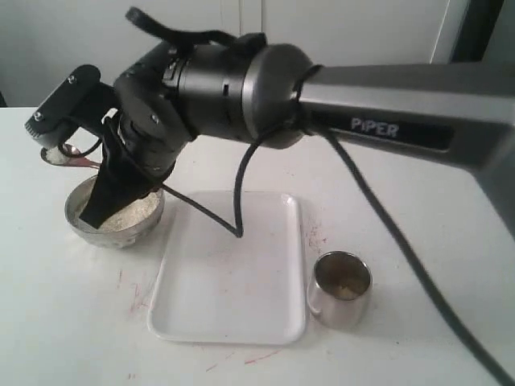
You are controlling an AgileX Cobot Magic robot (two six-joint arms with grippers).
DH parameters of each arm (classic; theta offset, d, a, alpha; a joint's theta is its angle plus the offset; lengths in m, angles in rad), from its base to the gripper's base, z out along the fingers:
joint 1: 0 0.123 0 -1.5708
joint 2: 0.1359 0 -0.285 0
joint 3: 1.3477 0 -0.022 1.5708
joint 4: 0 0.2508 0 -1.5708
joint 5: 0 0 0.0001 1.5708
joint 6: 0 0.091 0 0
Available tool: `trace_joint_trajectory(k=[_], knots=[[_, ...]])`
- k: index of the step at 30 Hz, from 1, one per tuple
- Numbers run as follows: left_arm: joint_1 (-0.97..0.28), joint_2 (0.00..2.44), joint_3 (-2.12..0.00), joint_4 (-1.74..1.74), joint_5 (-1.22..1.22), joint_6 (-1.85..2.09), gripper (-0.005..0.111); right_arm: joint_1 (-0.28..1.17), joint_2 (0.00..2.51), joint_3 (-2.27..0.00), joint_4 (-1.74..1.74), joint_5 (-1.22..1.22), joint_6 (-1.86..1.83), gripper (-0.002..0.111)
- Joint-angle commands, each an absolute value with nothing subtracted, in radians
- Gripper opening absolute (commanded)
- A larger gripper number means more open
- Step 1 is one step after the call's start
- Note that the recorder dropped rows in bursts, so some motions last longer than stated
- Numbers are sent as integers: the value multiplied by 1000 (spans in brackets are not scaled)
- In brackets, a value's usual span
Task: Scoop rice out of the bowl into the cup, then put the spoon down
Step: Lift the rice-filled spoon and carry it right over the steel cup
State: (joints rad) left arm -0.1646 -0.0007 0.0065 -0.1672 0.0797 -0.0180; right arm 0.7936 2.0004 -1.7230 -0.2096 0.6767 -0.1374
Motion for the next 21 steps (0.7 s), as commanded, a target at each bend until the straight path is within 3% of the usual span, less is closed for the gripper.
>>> trace_joint_trajectory(k=[1, 11, 21], knots=[[-171, 0, 0, -177, 76, -18, 14, 752, 1892, -1719, -38, 774, -274, 0], [-171, 0, 0, -177, 76, -18, 14, 706, 1682, -1715, -86, 1029, -320, 0], [-171, 0, 0, -177, 76, -18, 14, 706, 1452, -1538, -171, 1093, -277, 0]])
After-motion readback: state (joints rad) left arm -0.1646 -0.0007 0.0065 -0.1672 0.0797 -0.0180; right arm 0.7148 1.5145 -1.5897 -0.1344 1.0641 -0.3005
